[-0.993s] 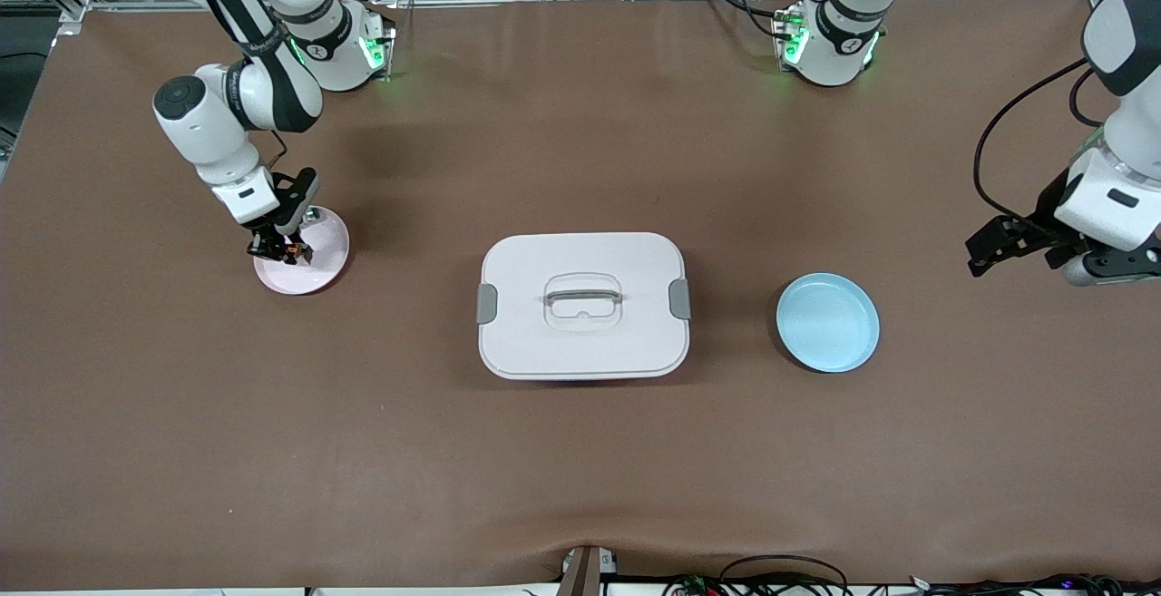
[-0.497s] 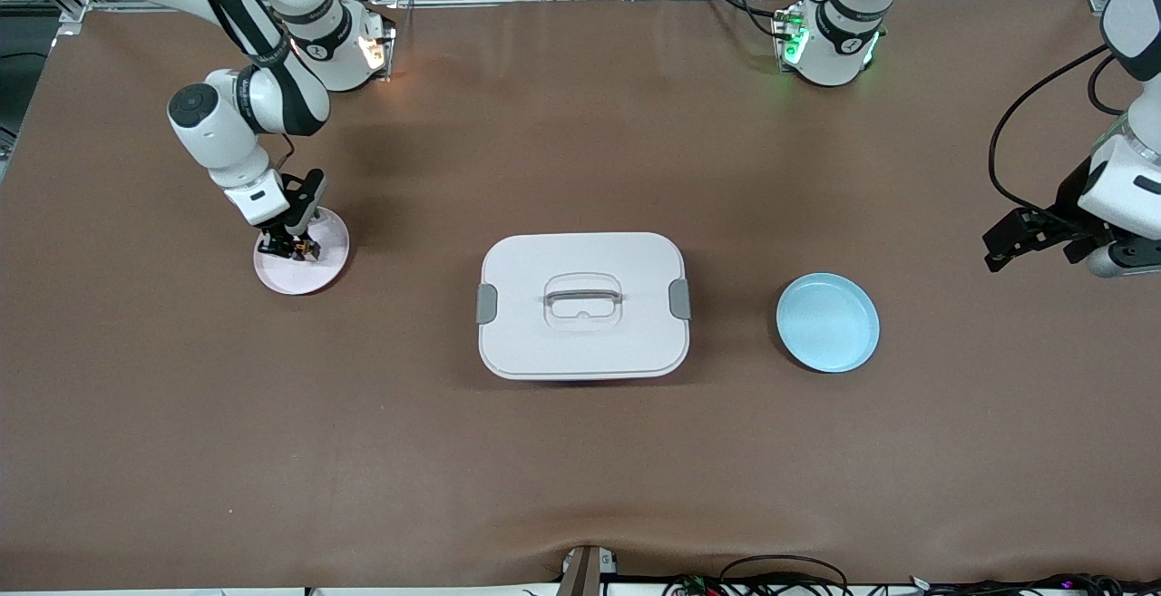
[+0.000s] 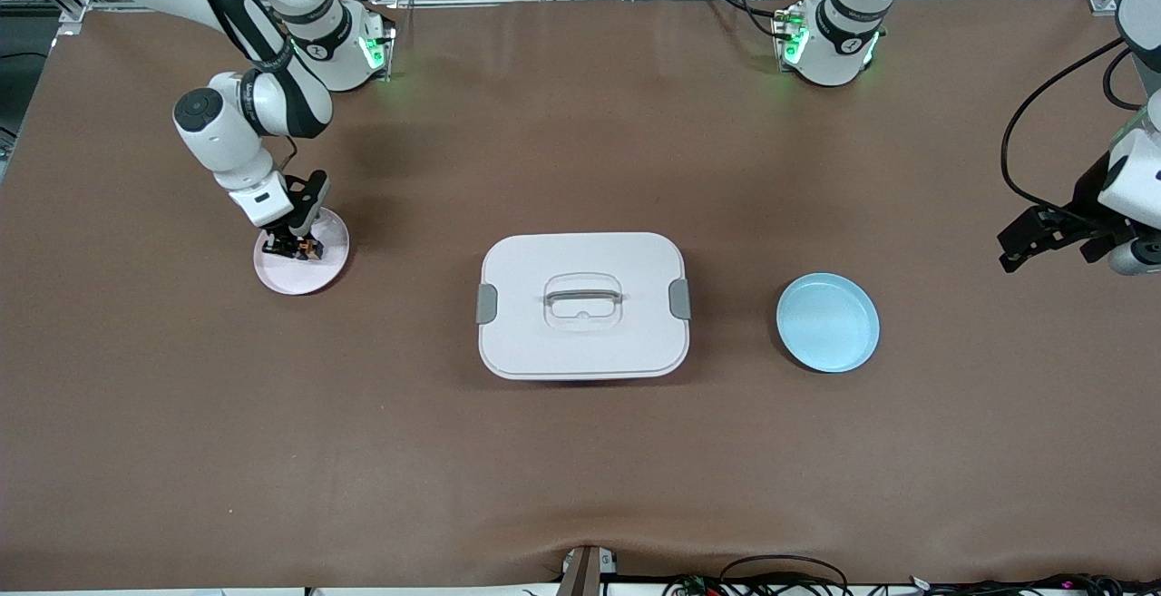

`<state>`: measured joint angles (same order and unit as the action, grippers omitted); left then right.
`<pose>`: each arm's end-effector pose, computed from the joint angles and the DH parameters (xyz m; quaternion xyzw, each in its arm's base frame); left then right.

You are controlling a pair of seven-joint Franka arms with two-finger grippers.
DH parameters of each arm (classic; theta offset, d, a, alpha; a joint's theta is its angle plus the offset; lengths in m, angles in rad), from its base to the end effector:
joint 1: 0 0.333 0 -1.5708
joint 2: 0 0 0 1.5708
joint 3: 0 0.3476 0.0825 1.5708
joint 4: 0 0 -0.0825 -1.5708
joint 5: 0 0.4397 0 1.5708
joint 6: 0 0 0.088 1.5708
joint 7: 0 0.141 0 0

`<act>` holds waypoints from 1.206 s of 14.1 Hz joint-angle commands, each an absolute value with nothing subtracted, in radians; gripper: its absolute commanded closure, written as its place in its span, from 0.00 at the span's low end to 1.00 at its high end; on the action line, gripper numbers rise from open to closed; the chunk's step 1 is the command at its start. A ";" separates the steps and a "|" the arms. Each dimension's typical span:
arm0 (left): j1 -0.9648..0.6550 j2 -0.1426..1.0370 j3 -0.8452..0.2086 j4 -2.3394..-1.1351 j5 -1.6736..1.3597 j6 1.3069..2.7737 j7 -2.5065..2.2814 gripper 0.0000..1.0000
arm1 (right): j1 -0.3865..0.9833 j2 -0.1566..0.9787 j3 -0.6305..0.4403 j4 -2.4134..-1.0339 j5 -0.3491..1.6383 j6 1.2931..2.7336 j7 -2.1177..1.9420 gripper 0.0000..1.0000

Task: Transfer orange switch to right arm and place
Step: 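Lower the switch onto the pink plate with the right gripper, then open the right gripper to release the switch on the plate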

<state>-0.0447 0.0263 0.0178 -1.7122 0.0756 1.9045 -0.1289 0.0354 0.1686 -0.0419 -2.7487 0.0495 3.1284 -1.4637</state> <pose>0.6490 -0.0097 0.5620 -0.9950 -0.0414 -0.0855 0.0303 0.4334 -0.0082 0.1321 0.7576 0.6441 0.0779 0.0711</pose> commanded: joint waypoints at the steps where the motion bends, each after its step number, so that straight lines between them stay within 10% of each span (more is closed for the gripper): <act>1: -0.071 -0.033 0.037 -1.713 0.060 1.841 -0.103 0.00 | -0.001 0.166 -0.023 -2.749 0.035 3.149 -1.470 0.00; 6: -0.063 -0.106 0.028 -1.700 0.029 1.689 -0.057 0.00 | -0.005 0.138 -0.020 -2.705 0.044 3.084 -1.459 0.00; 17: -0.072 -0.097 0.029 -1.683 -0.005 1.686 -0.104 0.00 | -0.005 -0.032 -0.026 -2.295 0.045 2.250 -1.290 0.00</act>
<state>-0.0609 -0.0998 0.0217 -1.7013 0.0192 1.7015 -0.0874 0.0182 -0.0266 -0.0408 -2.3931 0.0517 2.3739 -1.3338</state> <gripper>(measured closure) 0.000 0.000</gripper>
